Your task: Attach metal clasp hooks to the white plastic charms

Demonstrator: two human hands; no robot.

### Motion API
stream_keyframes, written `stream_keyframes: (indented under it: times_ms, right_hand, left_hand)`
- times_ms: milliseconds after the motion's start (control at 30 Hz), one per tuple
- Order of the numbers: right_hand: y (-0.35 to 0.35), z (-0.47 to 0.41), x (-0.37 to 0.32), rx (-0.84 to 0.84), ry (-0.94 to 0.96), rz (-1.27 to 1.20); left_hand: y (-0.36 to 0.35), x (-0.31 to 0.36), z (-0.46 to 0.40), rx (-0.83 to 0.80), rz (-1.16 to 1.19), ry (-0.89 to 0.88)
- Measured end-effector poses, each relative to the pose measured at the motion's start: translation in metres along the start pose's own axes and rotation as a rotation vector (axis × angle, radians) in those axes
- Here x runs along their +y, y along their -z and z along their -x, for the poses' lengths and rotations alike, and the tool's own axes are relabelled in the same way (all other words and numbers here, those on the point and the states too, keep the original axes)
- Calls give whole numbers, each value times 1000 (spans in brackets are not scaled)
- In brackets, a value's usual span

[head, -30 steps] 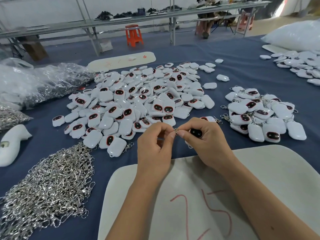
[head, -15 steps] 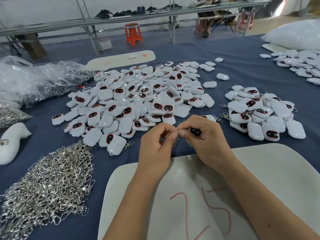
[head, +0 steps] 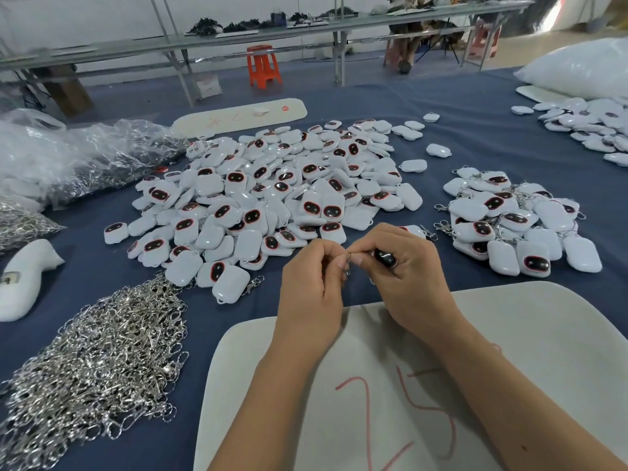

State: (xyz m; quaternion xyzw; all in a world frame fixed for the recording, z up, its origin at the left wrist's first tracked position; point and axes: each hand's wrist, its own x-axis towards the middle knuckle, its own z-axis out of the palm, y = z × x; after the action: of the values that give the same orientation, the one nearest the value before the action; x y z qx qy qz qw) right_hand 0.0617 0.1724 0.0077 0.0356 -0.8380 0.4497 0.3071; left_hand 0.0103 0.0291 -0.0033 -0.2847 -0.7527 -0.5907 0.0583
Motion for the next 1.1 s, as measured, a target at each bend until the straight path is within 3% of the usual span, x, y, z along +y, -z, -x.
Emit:
stream_keyframes:
  times_ms: [333, 633, 933, 1100]
  right_hand:
    - [-18, 9, -10, 241, -16, -70]
    - [-23, 11, -17, 250, -174, -325]
    - [-26, 8, -12, 175, -237, -318]
    - [-14, 4, -9, 305, -341, -431]
  left_hand:
    - [-18, 14, 3, 199, 127, 22]
    - [-20, 14, 3, 206, 140, 37]
    - [-10, 11, 0, 215, -124, -75]
    - [-8, 9, -1, 119, -243, -109]
